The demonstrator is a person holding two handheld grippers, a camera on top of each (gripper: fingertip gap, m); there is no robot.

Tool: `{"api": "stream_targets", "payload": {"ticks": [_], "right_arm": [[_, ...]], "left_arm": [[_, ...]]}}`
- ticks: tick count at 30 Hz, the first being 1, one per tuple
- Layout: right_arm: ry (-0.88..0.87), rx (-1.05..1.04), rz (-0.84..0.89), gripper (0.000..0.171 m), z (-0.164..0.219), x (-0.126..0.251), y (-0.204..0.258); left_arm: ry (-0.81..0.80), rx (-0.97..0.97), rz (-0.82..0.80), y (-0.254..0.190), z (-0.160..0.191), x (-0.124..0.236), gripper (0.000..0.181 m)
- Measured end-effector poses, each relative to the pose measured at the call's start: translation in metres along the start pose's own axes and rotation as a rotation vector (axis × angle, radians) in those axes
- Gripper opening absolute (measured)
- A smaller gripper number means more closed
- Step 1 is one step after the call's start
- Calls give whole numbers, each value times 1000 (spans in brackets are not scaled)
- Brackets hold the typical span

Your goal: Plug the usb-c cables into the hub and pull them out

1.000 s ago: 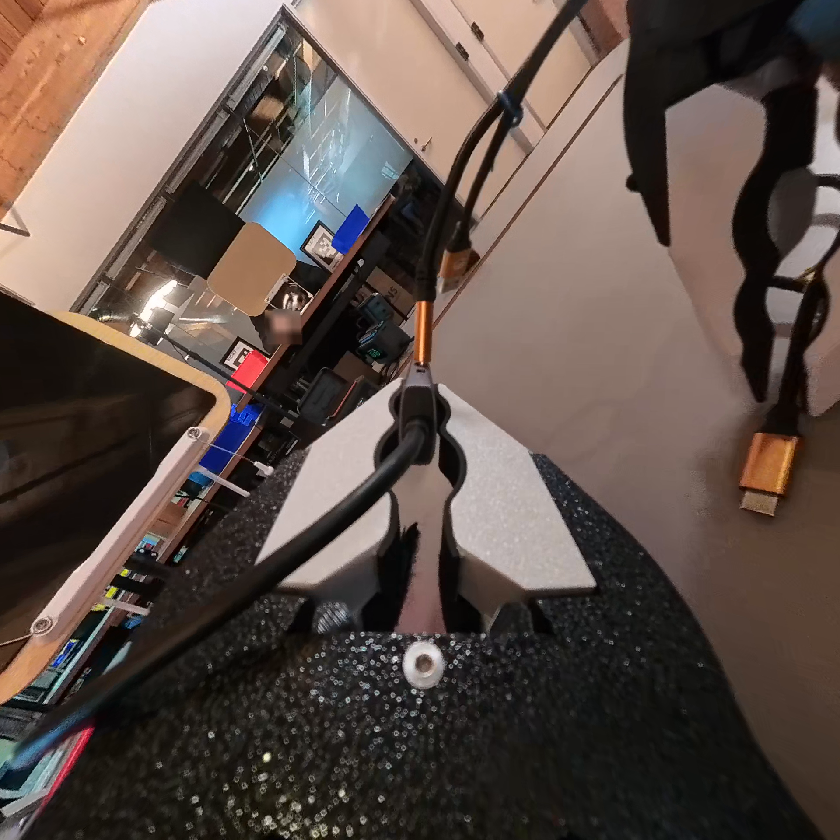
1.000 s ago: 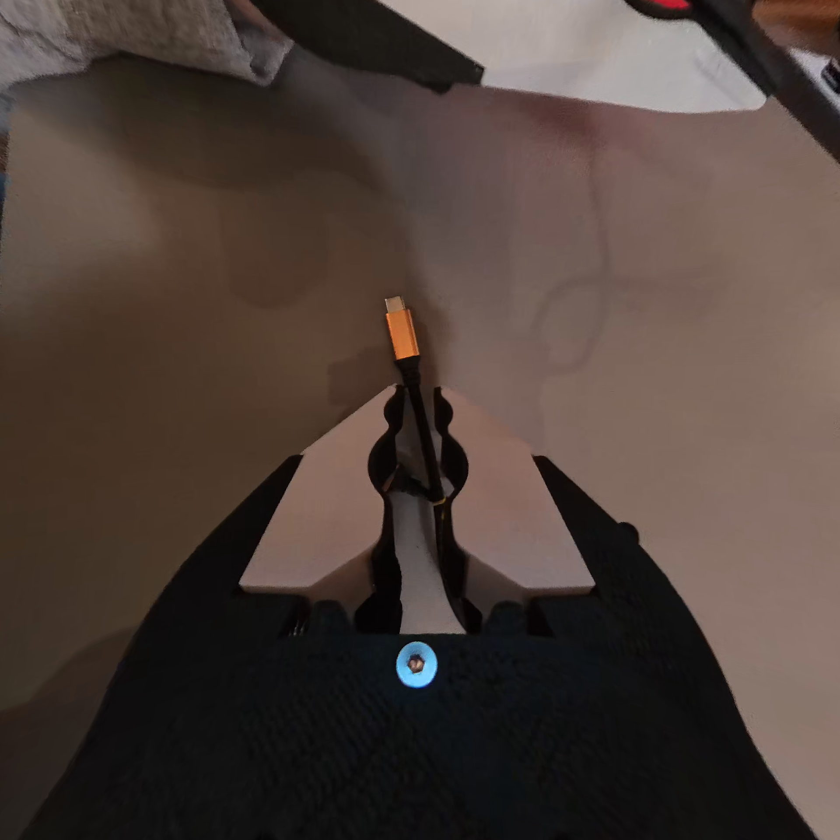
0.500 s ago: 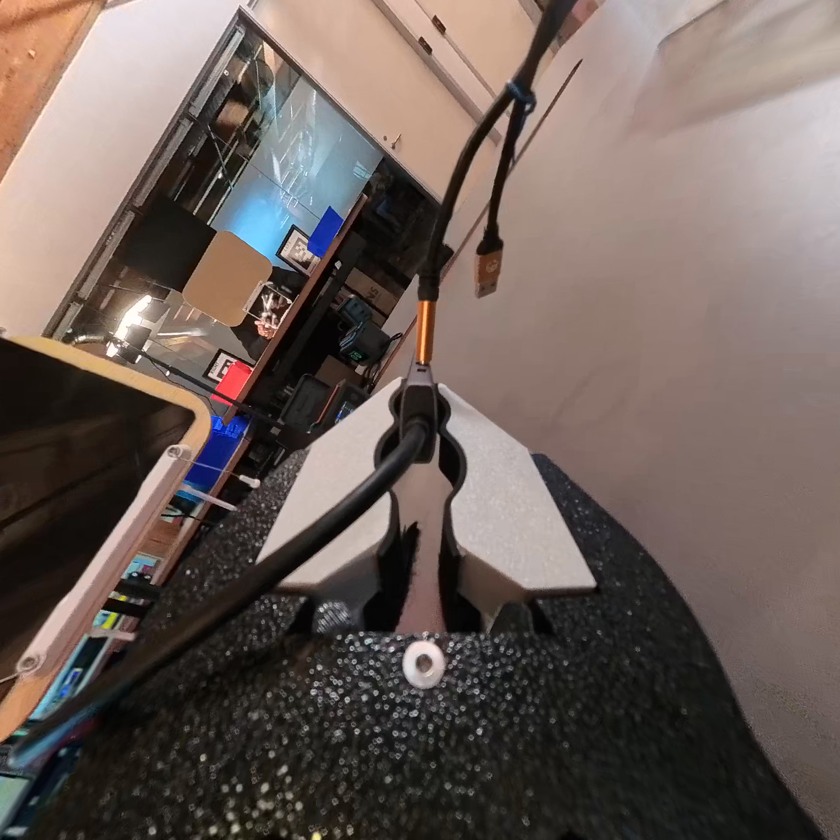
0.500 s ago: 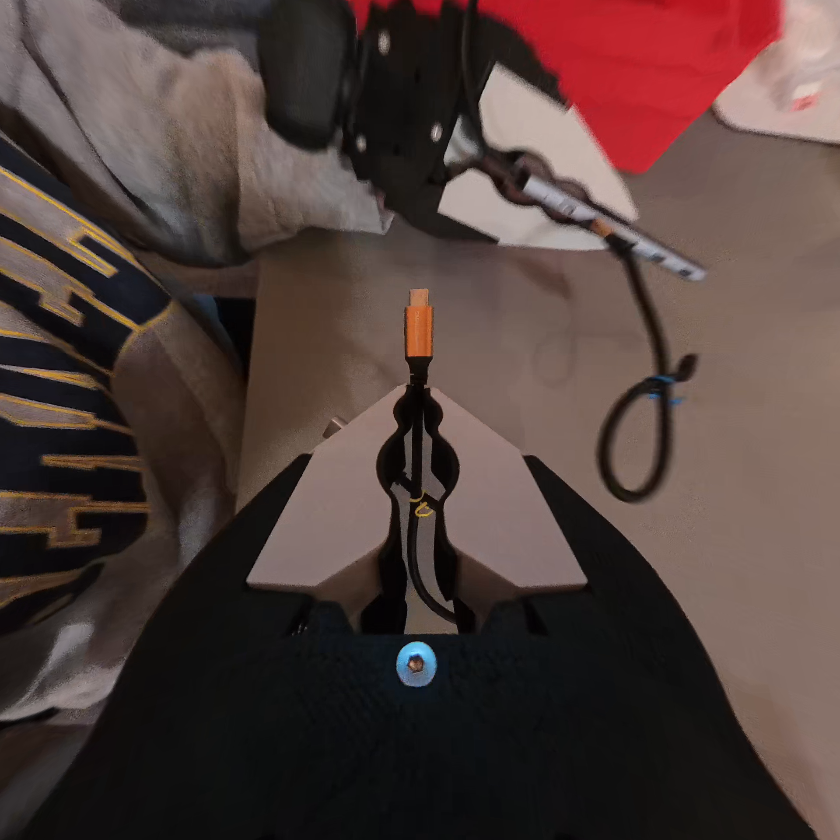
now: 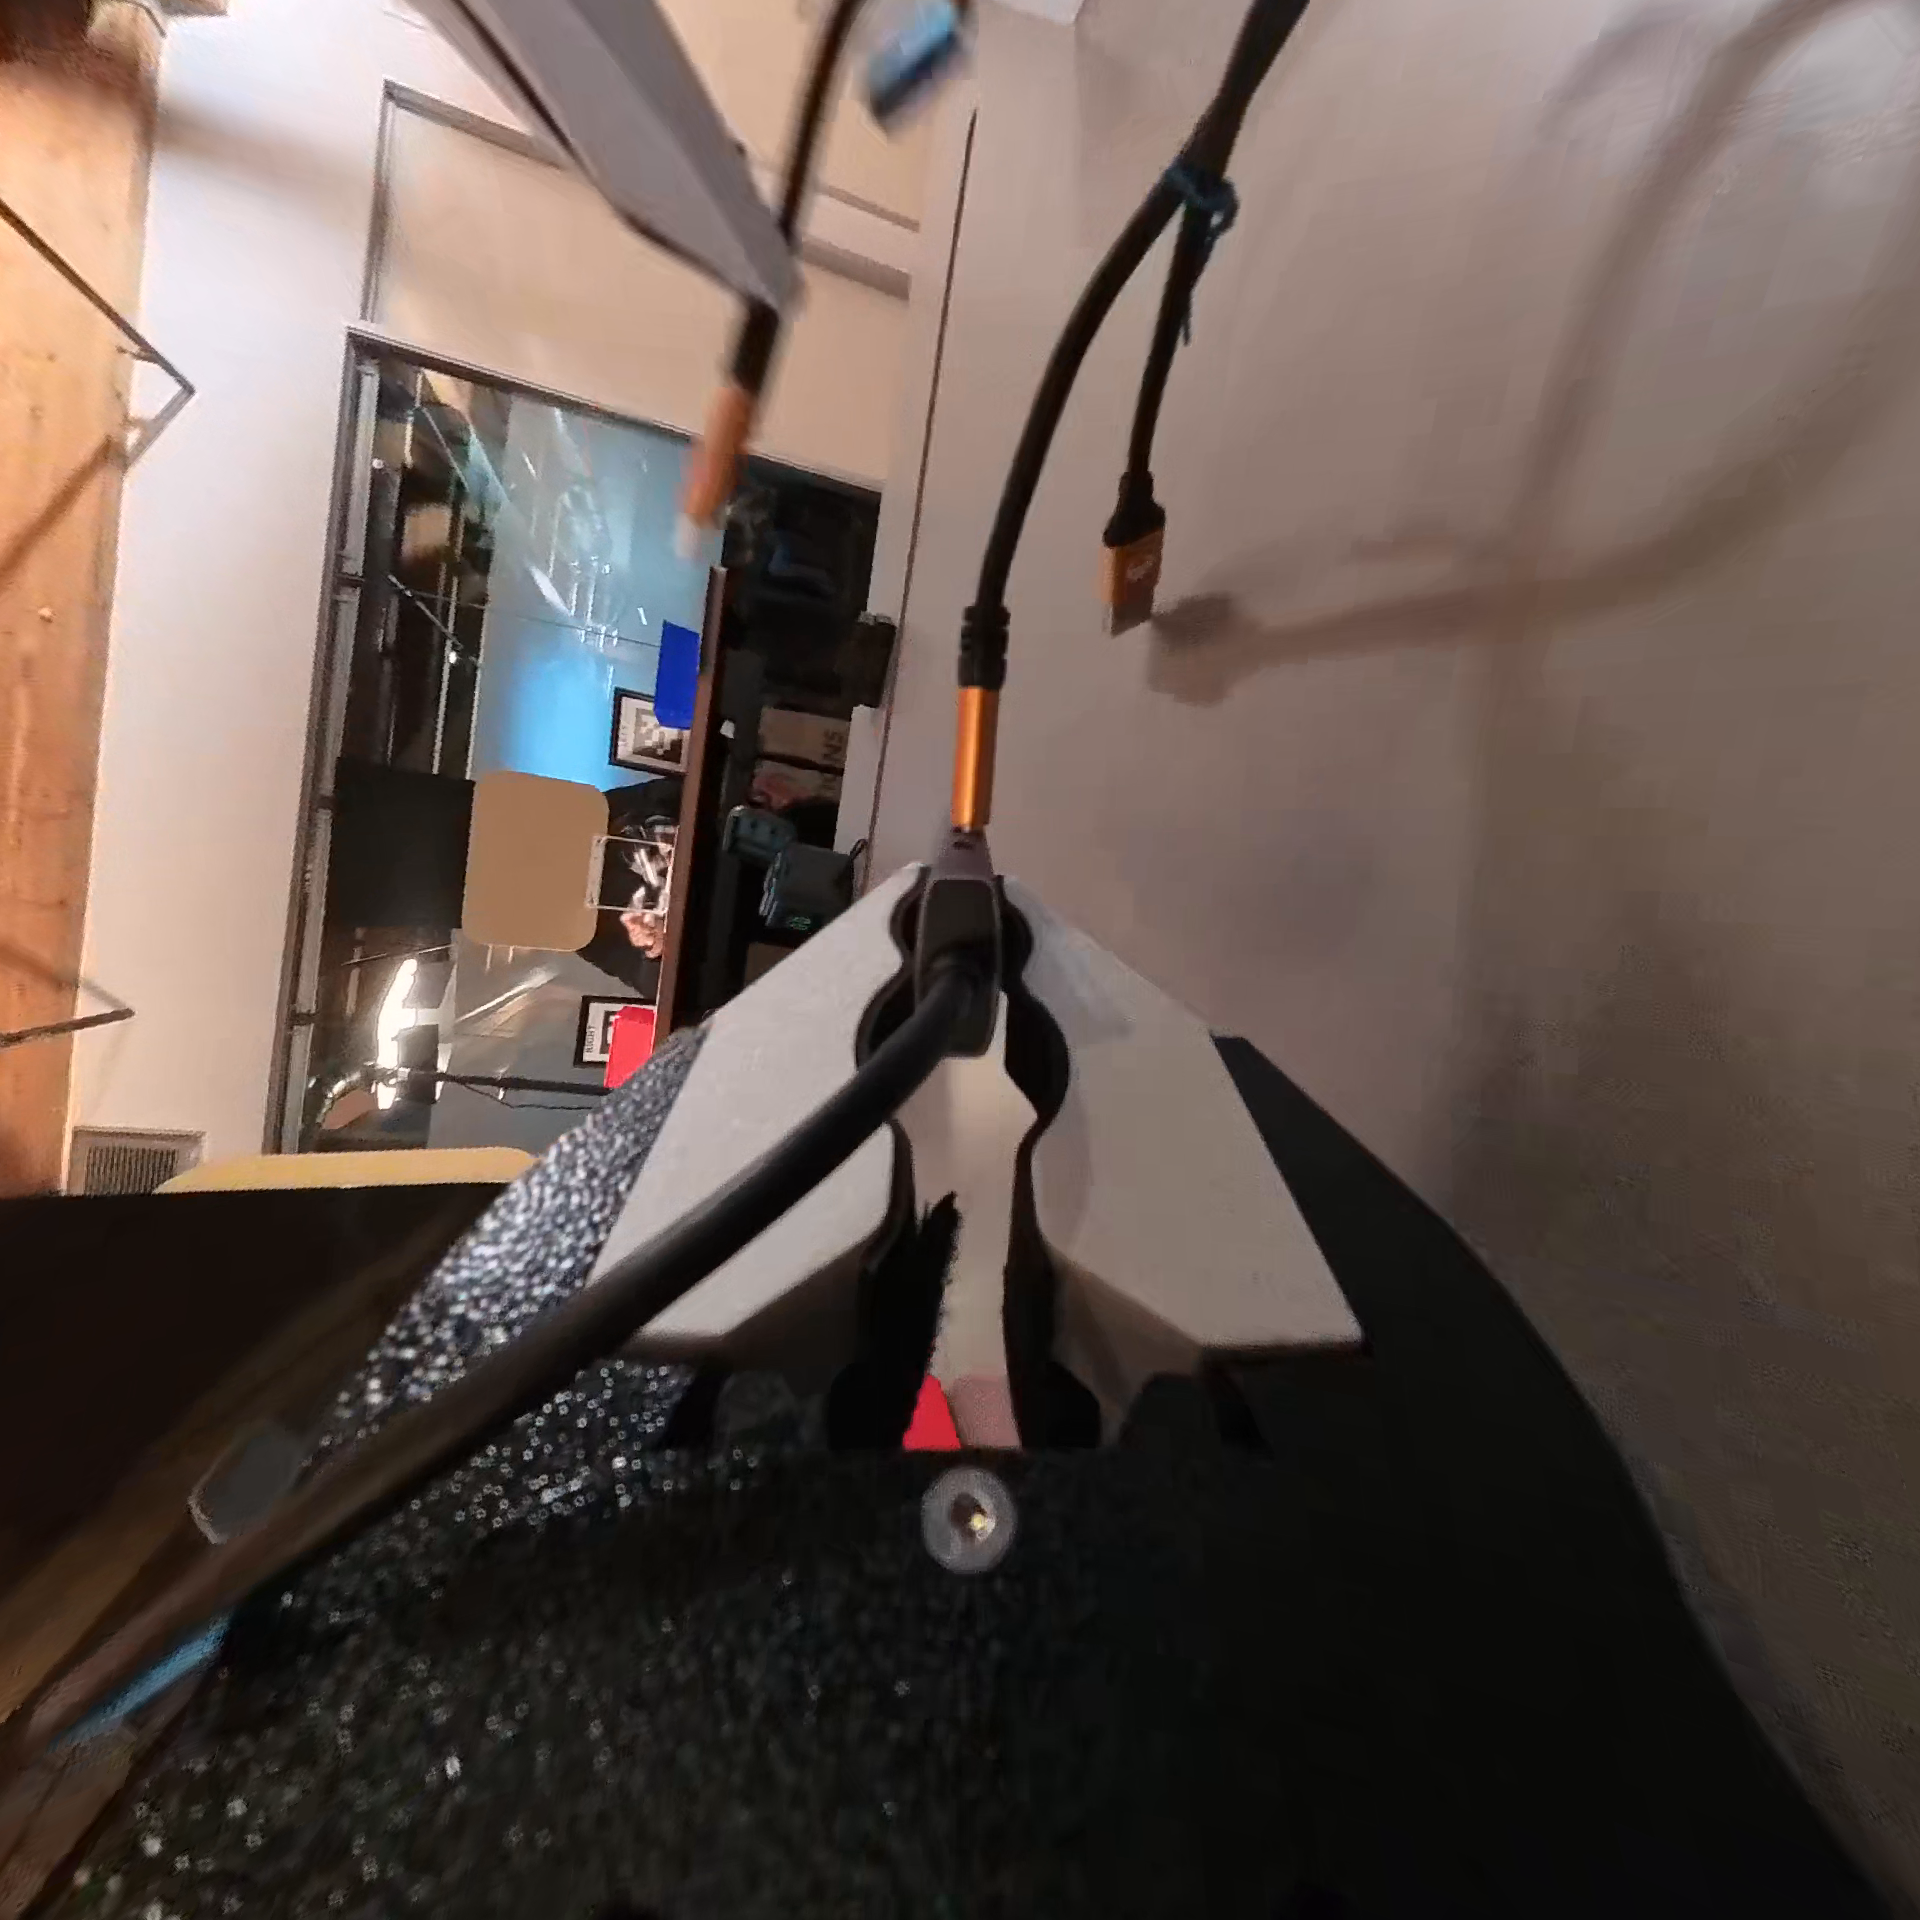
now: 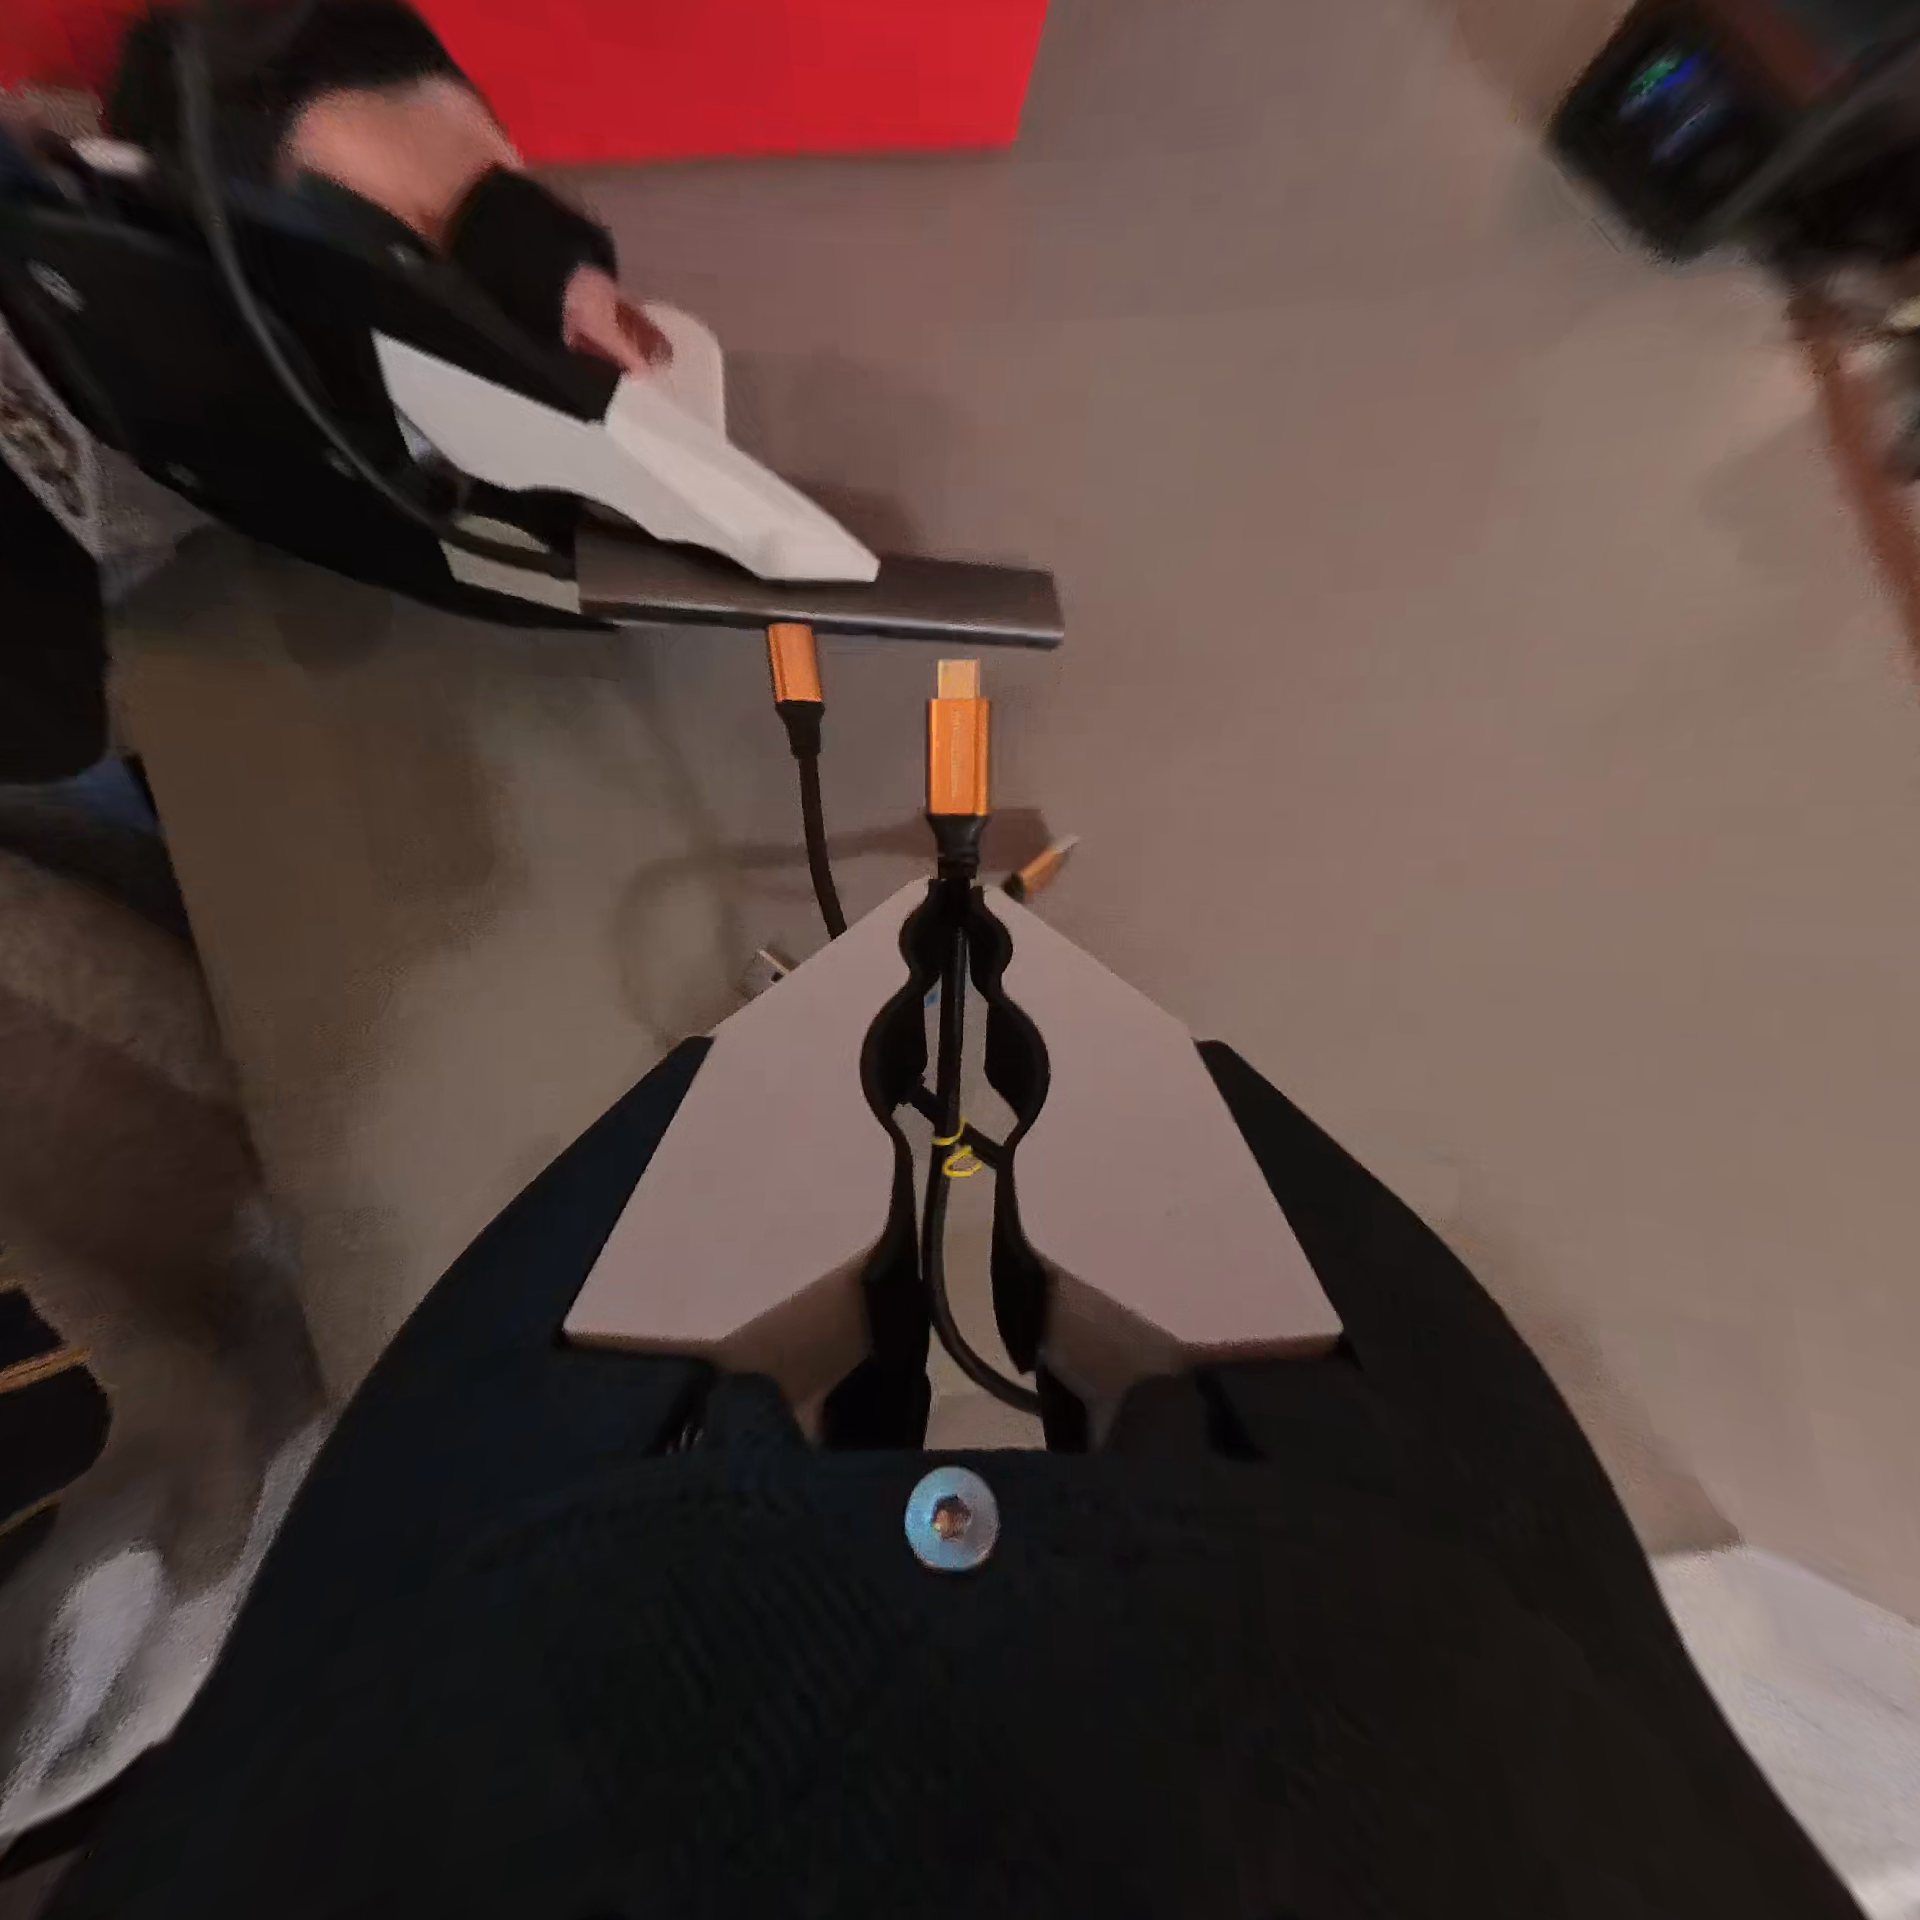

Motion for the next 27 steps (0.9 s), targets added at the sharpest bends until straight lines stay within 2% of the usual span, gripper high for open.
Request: {"api": "stream_targets", "payload": {"ticks": [1, 5, 9, 18, 27], "right_arm": [[22, 6, -25, 2, 0, -13, 0], [67, 47, -90, 2, 0, -51, -2], [107, 11, -157, 2, 3, -68, -4], [106, -83, -284, 2, 11, -80, -8], [14, -213, -449, 3, 17, -82, -12]], "left_arm": [[-3, -2, 12, -1, 0, 0, 8], [-16, -9, 60, -6, 2, 1, 8], [-16, -21, 105, -10, 6, 3, 7], [-21, -37, 144, -15, 9, 4, 8], [-17, -87, 139, -17, 8, 6, 8]]}}
Point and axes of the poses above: each gripper's, where its closed fingertips meet, x back along the fingers, z out of its underside, y = z × x across the jaws, the point moved 9 cm from there along x, back along the fingers, and after that the axes turned 7 degrees about -z, right-handed, at the moved point
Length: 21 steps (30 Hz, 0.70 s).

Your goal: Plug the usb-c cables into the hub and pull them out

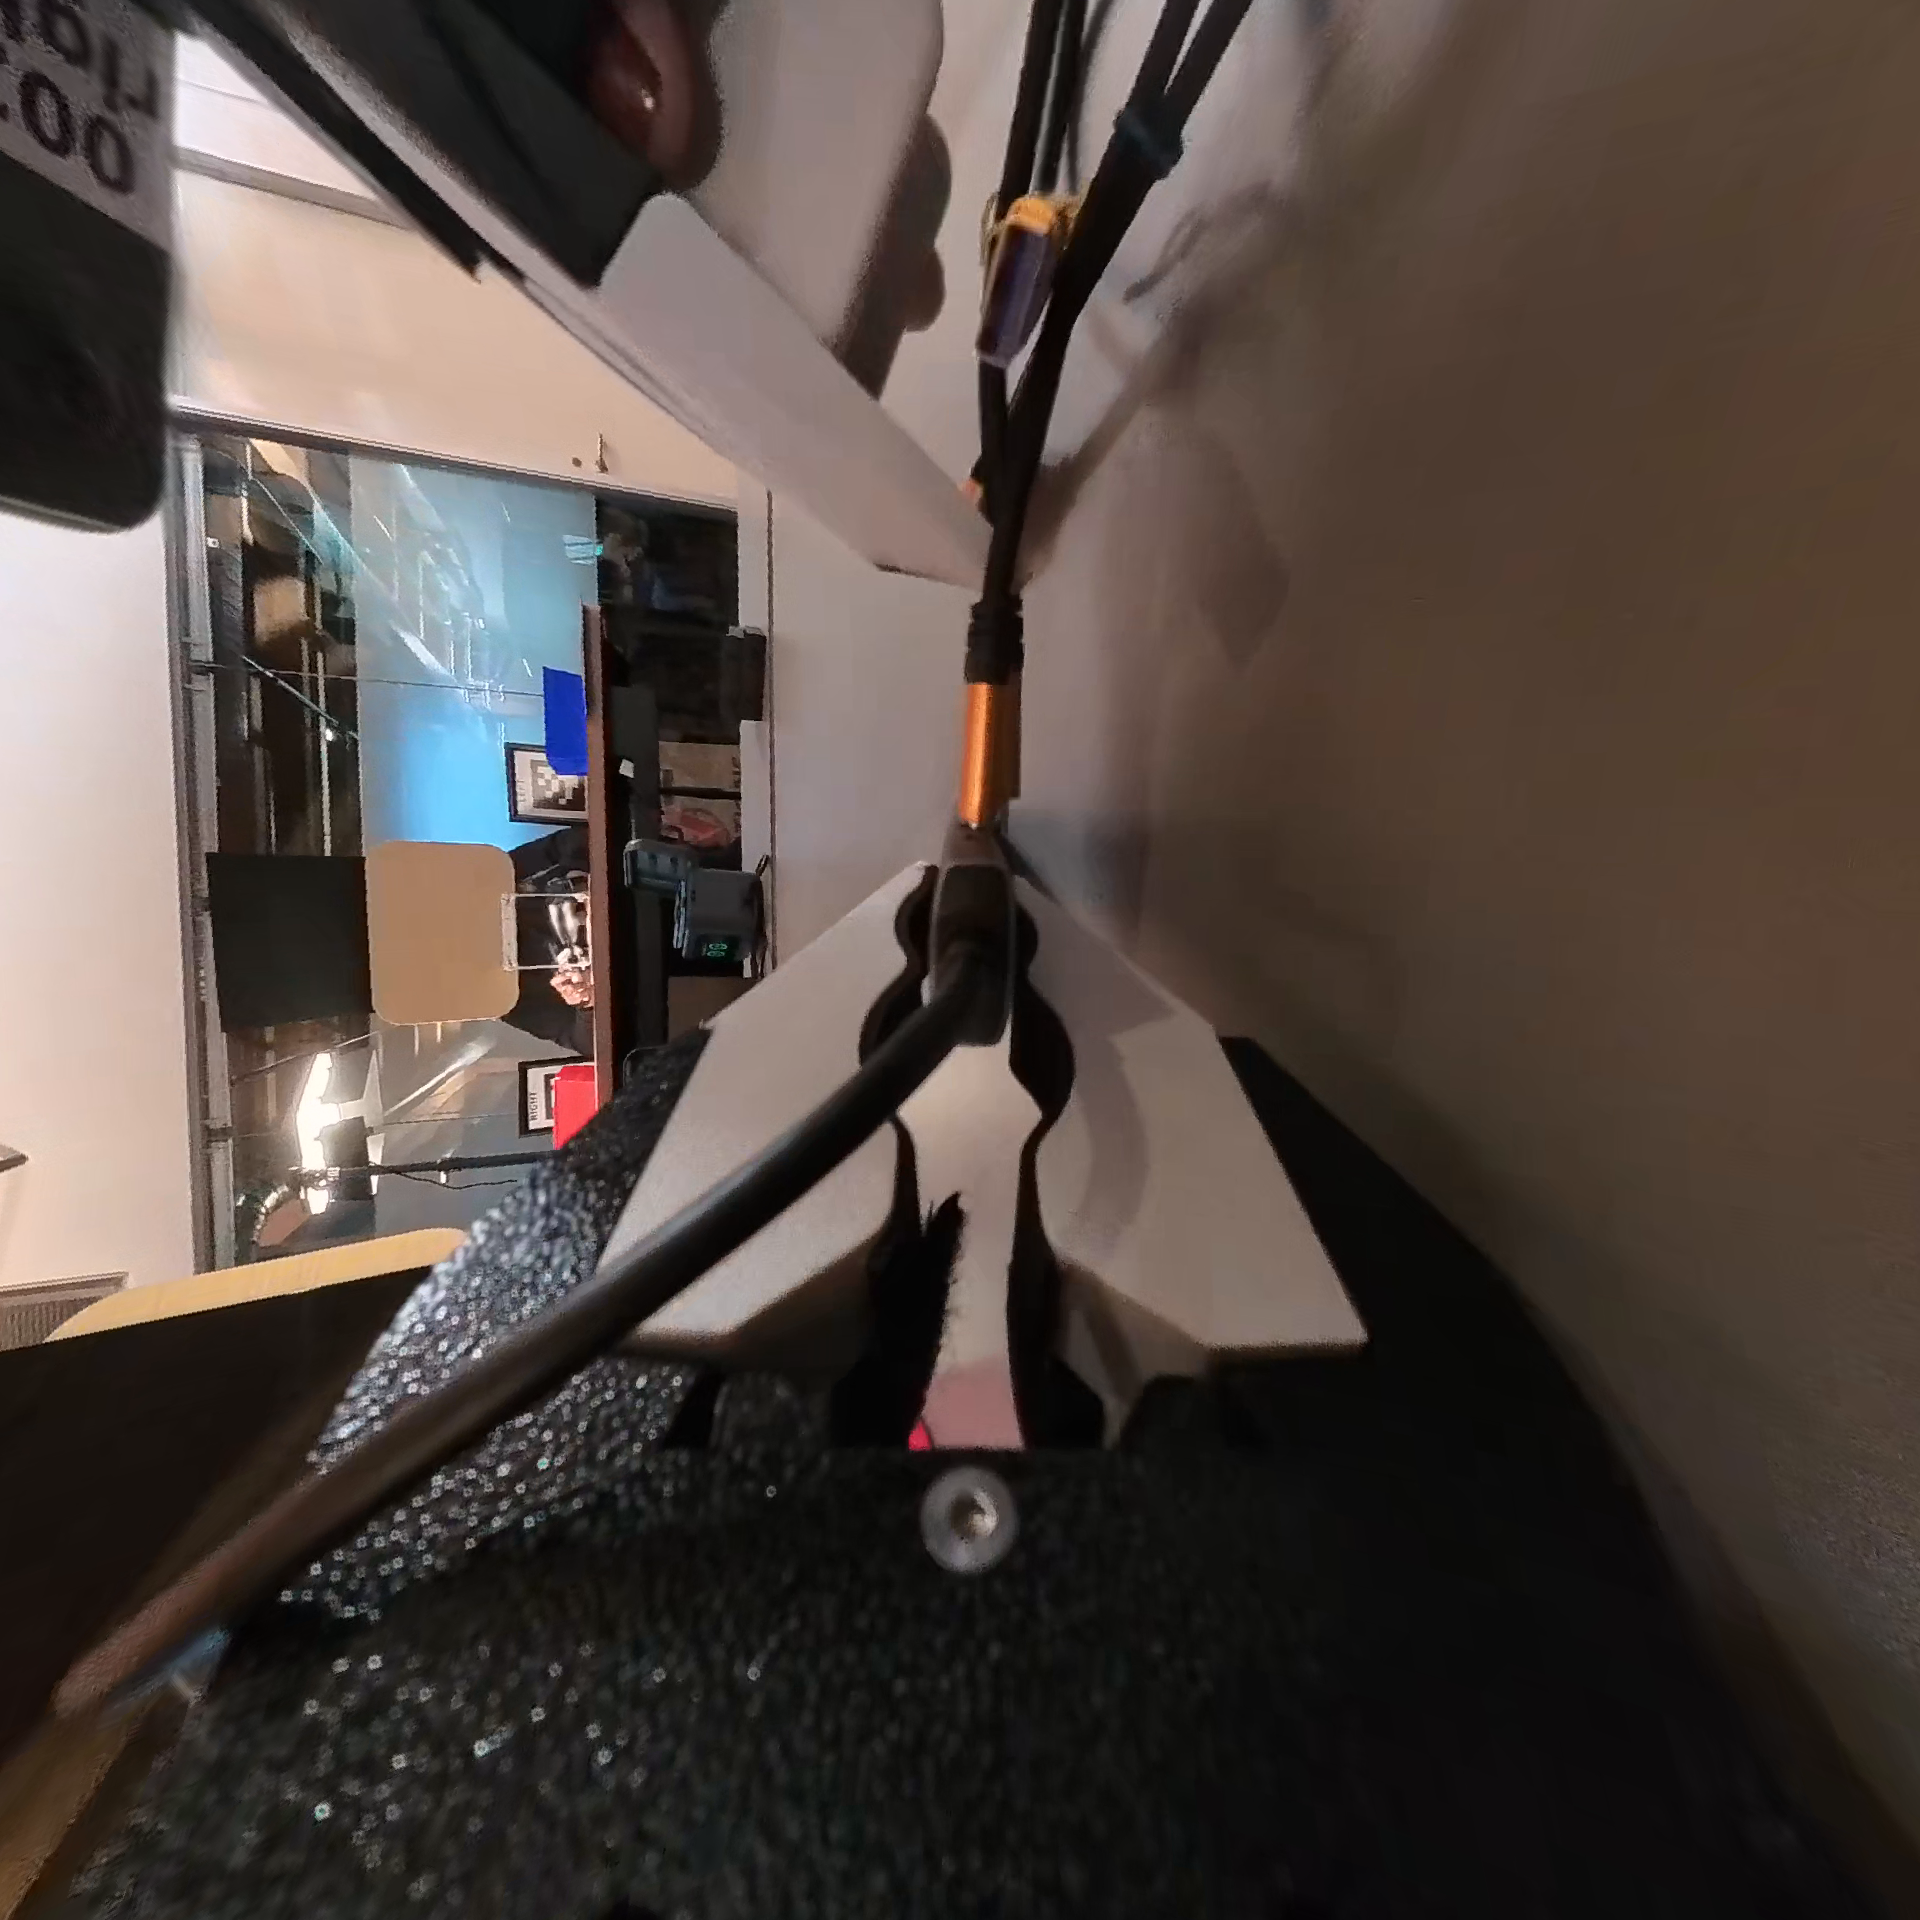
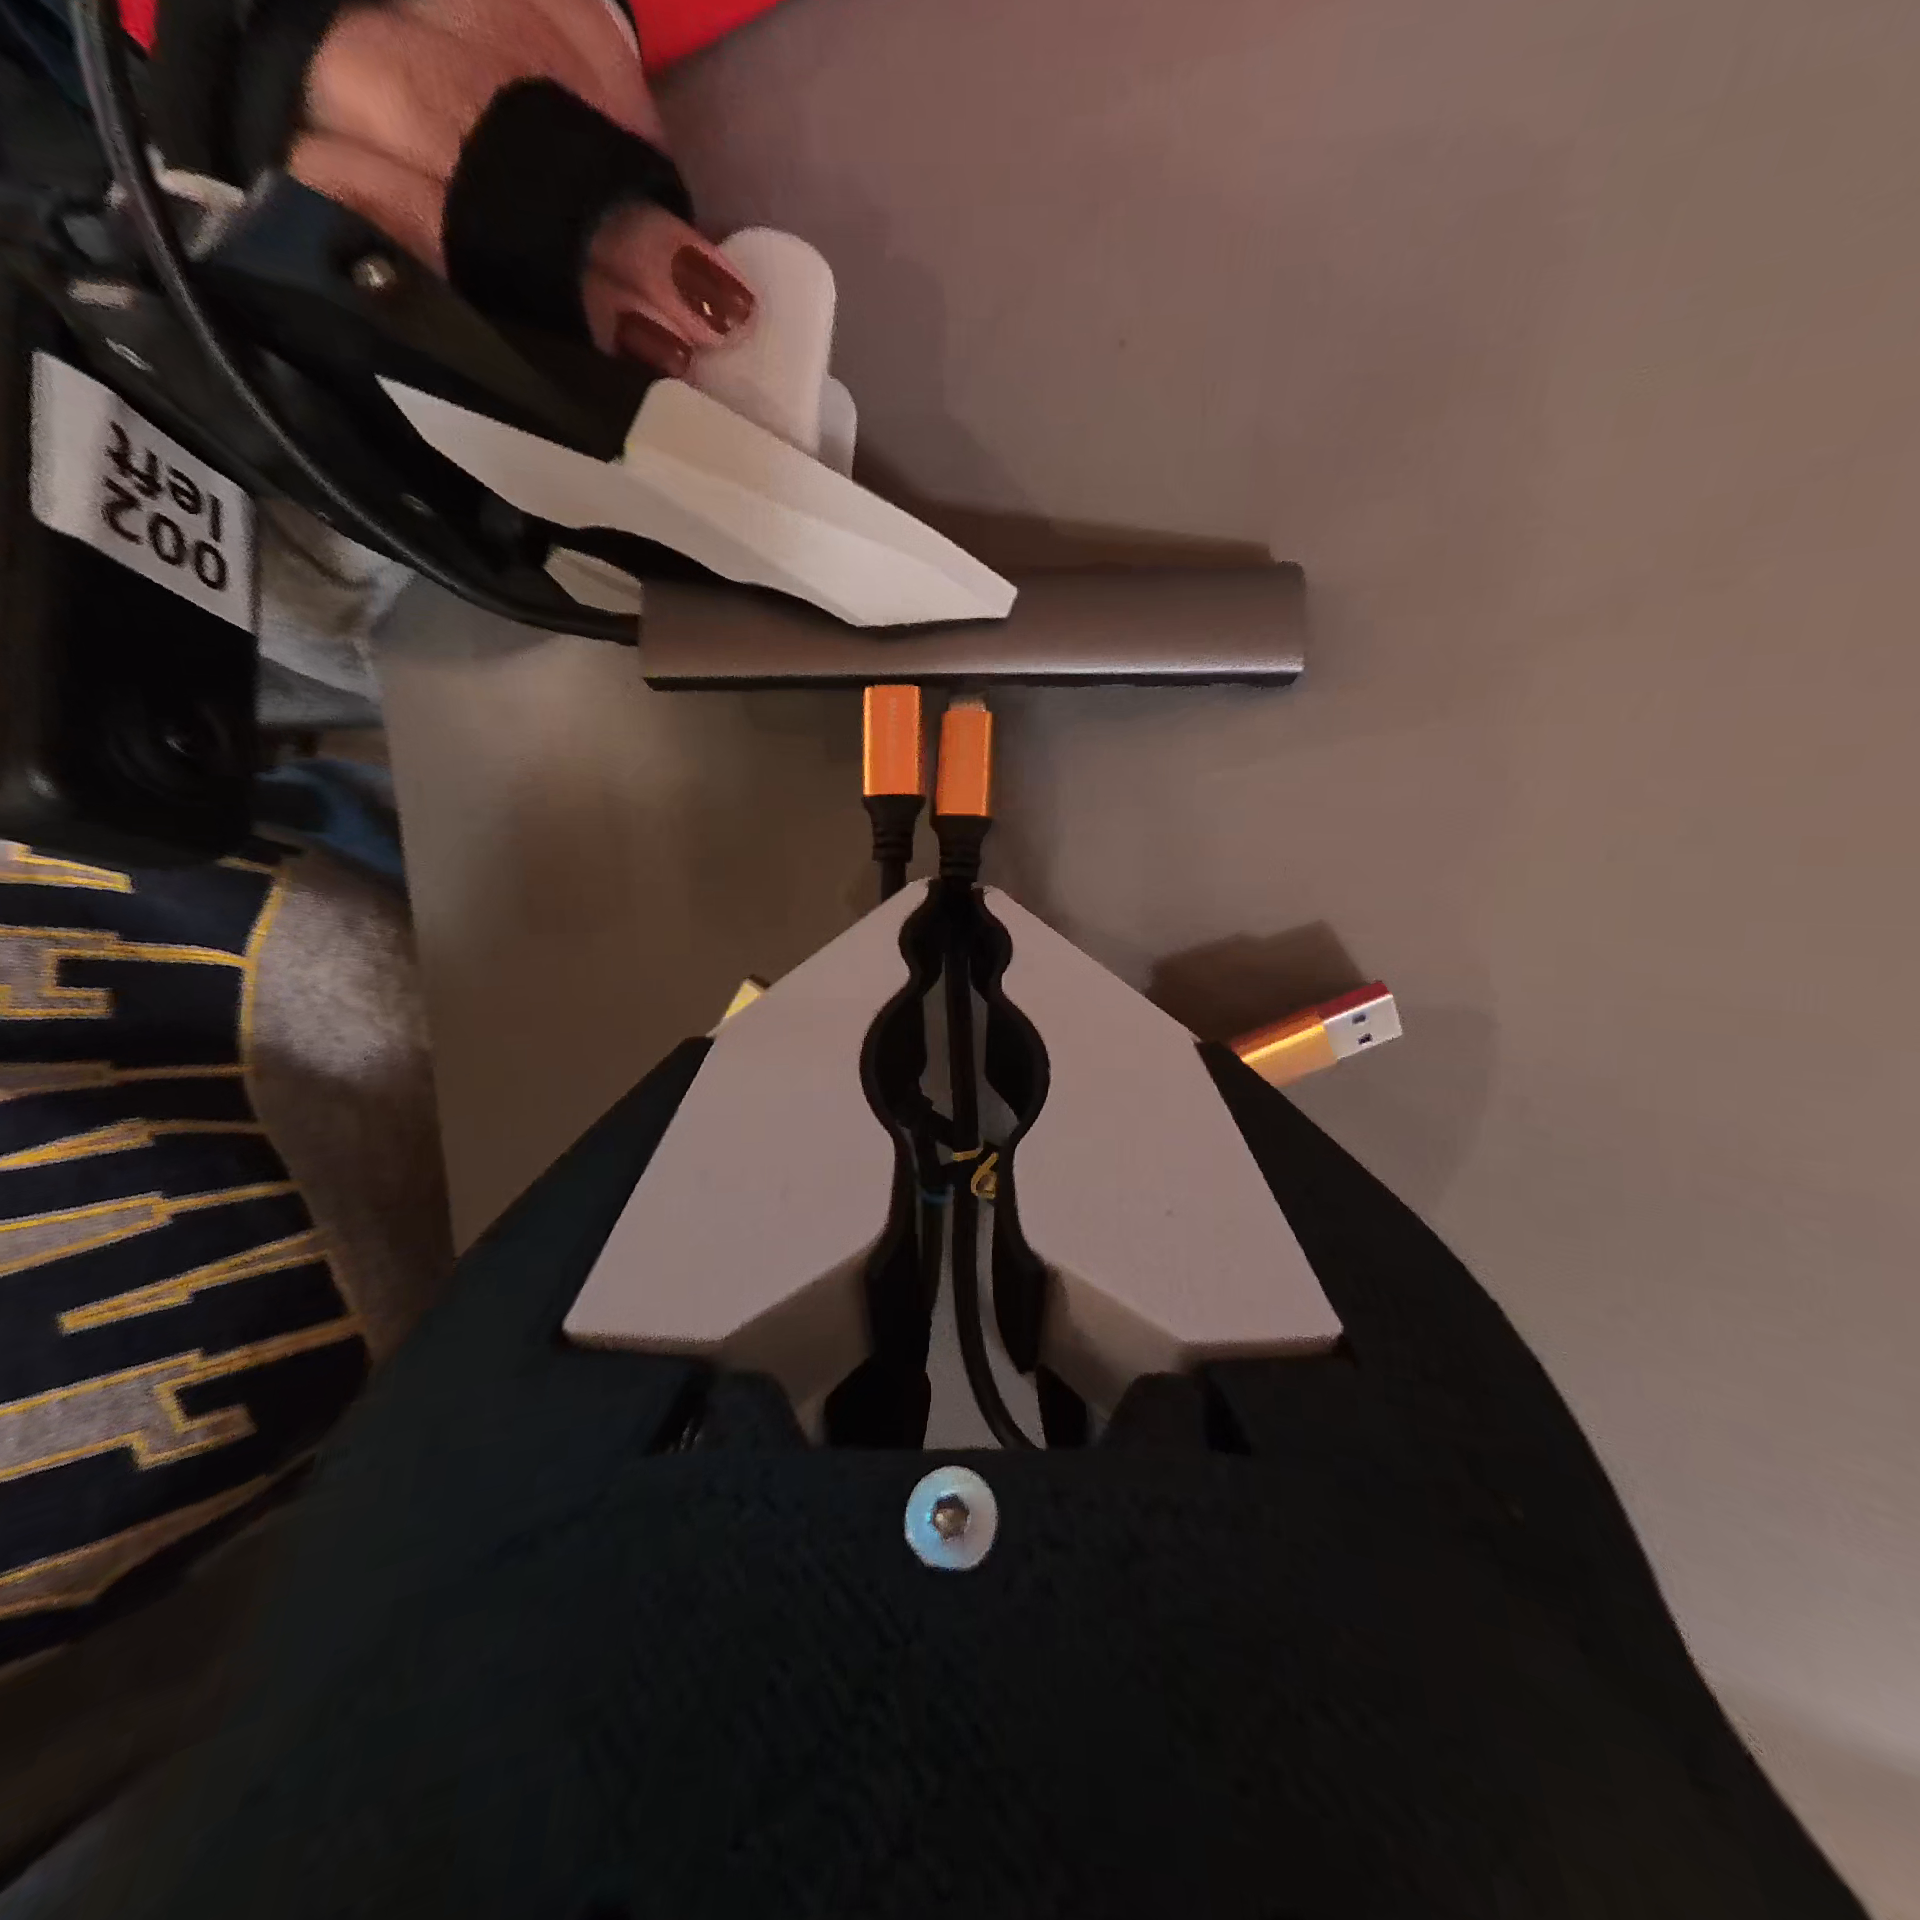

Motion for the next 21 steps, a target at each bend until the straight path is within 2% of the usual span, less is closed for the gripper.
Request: {"api": "stream_targets", "payload": {"ticks": [6, 21], "right_arm": [[-63, -86, -95, 2, 6, 1, -11], [-108, -91, -124, 3, 11, 2, -17]], "left_arm": [[-1, -5, -2, -1, 0, 1, 8], [-7, 11, 1, -1, -1, 3, 8]]}}
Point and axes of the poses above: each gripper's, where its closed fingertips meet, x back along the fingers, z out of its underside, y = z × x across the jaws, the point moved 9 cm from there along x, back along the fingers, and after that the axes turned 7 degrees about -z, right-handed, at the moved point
